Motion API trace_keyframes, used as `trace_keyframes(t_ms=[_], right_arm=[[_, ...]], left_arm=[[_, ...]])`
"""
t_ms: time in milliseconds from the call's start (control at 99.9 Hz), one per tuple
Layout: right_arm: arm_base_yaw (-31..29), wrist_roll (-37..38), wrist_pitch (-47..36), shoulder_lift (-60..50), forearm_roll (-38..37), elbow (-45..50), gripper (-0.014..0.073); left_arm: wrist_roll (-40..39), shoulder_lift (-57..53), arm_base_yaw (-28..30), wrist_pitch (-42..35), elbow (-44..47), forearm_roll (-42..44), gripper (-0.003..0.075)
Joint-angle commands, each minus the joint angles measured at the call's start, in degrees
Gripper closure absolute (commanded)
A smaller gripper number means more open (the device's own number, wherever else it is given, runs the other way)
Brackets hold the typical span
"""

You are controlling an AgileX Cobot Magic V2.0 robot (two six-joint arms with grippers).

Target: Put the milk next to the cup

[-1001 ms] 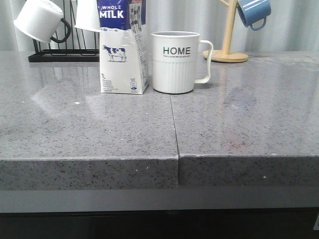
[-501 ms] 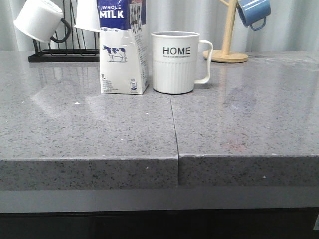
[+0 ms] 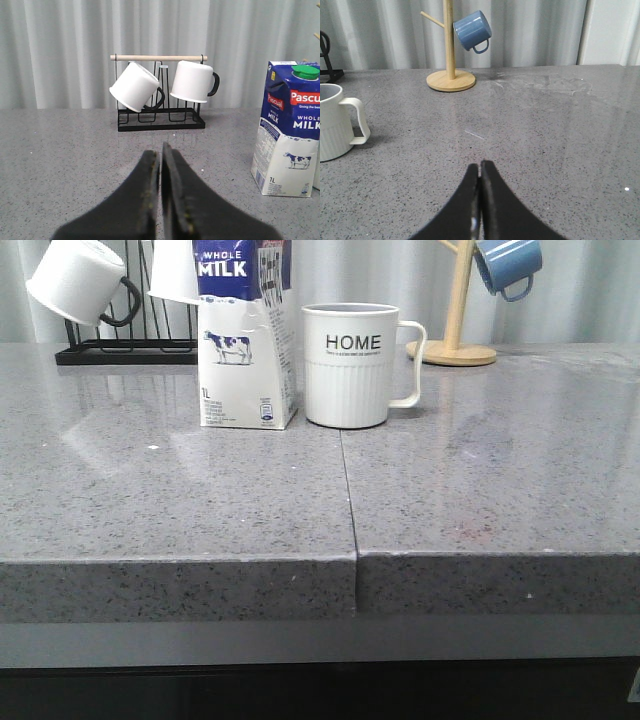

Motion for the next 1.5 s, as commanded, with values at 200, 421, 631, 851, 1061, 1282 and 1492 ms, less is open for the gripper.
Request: trace_keyframes(t_ms=[200,421,631,851,1061,1282,1492], right_arm=[[-0.36,-0.15,-4.25,0.53,-0.41,-1.46,0.0715],[-0.36,-0.15,-4.25,0.53,-0.41,-1.46,0.0715],[-0.36,-0.15,-4.25,0.53,-0.41,-1.46,0.0715],[-0.36,-0.15,-4.25,0.53,-0.41,-1.46,0.0715],[-0.36,-0.15,-4.25,0.53,-0.41,-1.46,0.0715],[-0.36,-0.15,-4.17,0.59,-0.41,-1.46,0.0715],[-0.36,-0.15,-4.28,0.59,-0.41,-1.46,0.0715]], left_arm=[[-0.45,0.49,0.06,-4.63,-1.64,0.05,0.0741],[-0.45,0.49,0.06,-5.51,-1.64,0.59,0.0741],[0.17,0.49,0.06,-7.36,-1.23,3.33,0.0741],[0.07,-4.79,4.10,-4.63,3.92,7.27,0.0741],[-0.55,-14.54,6.88,0.50,10.45,7.82,0.0741],[-10.81,-17.15,6.34,2.07,15.90,11.40,0.0741],[-11.90,-17.15,2.76,0.36,18.80,13.78,0.0741]])
